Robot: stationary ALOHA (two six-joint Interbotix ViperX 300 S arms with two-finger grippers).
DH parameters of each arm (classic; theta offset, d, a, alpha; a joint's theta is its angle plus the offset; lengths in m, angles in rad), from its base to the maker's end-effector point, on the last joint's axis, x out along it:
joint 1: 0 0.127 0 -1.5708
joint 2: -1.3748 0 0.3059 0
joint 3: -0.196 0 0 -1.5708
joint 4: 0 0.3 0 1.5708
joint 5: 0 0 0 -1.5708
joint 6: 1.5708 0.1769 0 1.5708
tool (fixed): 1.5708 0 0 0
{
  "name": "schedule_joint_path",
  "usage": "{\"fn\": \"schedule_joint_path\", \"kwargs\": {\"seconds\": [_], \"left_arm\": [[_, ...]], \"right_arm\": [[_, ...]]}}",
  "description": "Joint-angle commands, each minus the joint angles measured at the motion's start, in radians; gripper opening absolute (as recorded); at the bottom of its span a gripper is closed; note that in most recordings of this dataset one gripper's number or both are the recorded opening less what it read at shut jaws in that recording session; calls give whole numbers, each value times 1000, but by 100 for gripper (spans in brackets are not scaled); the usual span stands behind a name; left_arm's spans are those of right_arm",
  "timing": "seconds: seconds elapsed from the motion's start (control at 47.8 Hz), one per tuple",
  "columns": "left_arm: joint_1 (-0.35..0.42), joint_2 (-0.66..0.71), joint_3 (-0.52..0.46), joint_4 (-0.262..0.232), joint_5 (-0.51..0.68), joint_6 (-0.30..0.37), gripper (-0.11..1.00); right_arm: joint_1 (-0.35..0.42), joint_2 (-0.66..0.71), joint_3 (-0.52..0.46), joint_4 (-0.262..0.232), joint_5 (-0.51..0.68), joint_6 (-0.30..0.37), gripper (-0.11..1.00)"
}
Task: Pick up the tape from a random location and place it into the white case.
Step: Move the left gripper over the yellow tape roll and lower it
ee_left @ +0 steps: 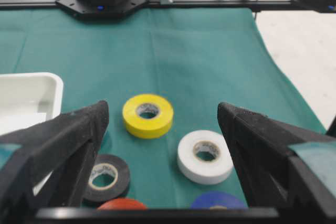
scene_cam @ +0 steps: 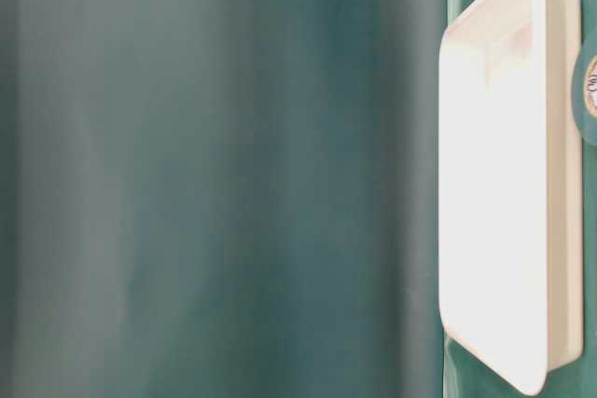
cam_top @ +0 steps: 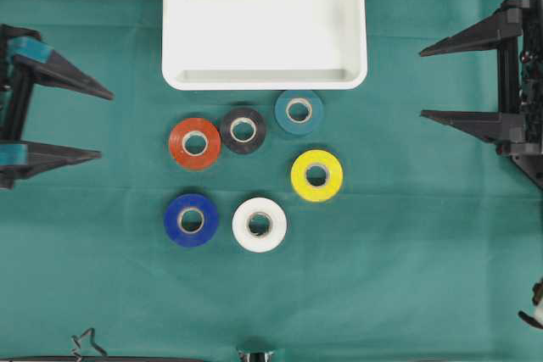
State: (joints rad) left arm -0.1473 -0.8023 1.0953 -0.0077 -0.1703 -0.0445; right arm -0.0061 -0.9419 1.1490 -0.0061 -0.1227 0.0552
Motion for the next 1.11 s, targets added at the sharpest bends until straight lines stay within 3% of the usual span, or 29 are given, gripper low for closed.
{"fn": "schedule_joint_path", "kwargs": {"seconds": [0.0, 0.67, 0.837, 1.088], "left_arm": [[-5, 67, -67, -2, -21, 2, 98], [-28, 594, -563, 0, 58, 15, 98], [-34, 676, -672, 2, 130, 17, 98], [-32, 775, -792, 3, 144, 17, 98]], "right_arm": [[-2, 8, -29, -2, -5, 2, 91], [-3, 21, -32, -2, -5, 0, 91], [-3, 26, -32, -3, -5, 0, 91], [-3, 37, -29, -6, -9, 0, 91]]}}
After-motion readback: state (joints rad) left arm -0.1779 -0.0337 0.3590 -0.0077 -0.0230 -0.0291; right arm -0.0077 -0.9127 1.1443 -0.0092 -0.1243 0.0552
